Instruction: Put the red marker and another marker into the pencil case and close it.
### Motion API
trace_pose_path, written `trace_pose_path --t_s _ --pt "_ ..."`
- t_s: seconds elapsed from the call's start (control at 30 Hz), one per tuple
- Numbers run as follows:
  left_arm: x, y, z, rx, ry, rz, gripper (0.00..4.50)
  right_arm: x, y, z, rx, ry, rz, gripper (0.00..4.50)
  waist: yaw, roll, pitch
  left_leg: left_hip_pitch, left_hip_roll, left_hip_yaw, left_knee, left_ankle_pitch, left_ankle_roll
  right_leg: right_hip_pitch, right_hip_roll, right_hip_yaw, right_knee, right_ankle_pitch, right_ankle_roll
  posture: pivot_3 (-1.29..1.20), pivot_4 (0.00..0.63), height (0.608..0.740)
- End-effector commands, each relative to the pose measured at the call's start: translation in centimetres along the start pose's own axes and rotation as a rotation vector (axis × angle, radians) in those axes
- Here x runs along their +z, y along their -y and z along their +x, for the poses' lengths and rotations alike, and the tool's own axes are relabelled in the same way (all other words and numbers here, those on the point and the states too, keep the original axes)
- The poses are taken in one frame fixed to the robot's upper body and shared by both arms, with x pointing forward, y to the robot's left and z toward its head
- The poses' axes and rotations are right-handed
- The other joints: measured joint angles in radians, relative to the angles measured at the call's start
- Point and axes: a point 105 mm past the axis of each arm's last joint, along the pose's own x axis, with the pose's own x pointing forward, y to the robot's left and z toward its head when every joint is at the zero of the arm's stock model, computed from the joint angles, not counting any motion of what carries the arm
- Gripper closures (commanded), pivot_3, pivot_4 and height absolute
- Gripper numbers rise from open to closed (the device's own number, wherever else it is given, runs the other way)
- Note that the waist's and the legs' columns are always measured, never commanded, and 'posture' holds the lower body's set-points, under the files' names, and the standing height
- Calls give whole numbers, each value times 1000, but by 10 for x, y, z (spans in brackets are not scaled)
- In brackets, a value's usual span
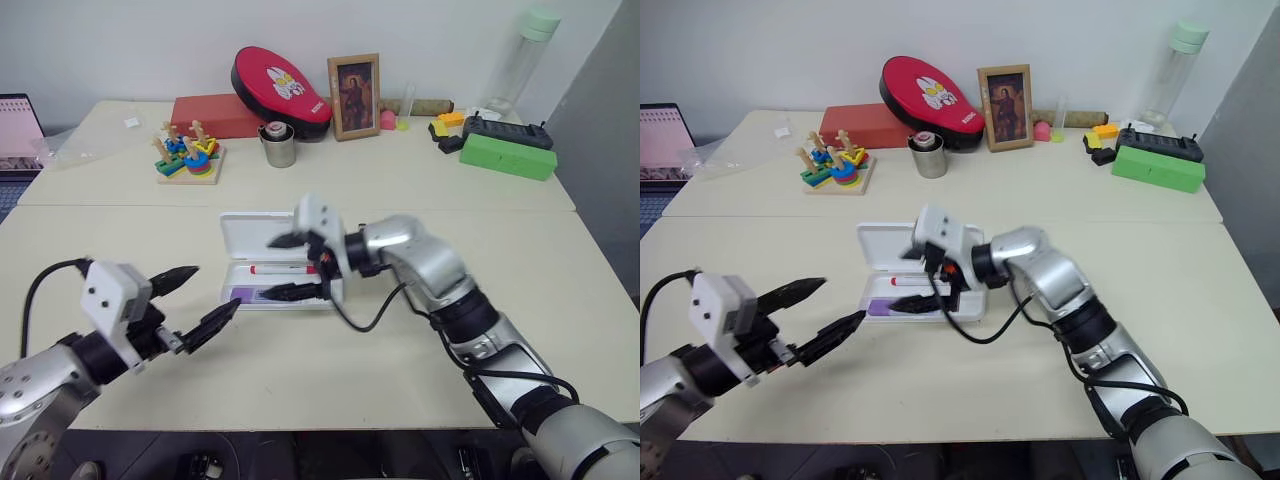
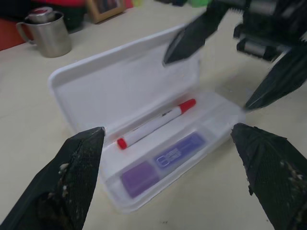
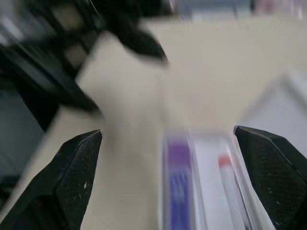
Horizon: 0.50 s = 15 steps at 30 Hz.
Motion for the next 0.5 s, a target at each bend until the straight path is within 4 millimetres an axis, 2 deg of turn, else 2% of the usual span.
trace_pose_path --t_s 0.03,0.13,0.27,0.37,0.5 --pt "23 5 30 -43 115 30 0 35 47 -47 -294 115 30 66 8 0 0 1 0 0 1 0 0 0 0 0 0 0 0 0 150 740" --pt "36 -3 48 -43 173 37 0 24 69 -73 -472 91 84 66 11 -2 -1 1 0 0 2 0 0 1 0 0 -1 2 2 0 150 740" --pt "48 -10 68 -84 218 50 0 -31 97 -111 -810 -80 201 66 10 -1 -1 0 0 1 1 0 0 0 0 1 -1 2 1 0 150 740" --pt "50 -16 76 -111 220 54 0 -59 96 -124 -935 -183 247 66 8 -1 -1 0 -1 1 0 0 0 -1 0 2 0 2 1 0 150 740" --pt "51 -18 84 -159 221 56 0 -92 90 -130 -1063 -269 326 66 2 -1 -1 -1 -1 1 -1 0 0 -2 0 2 0 1 0 0 150 740"
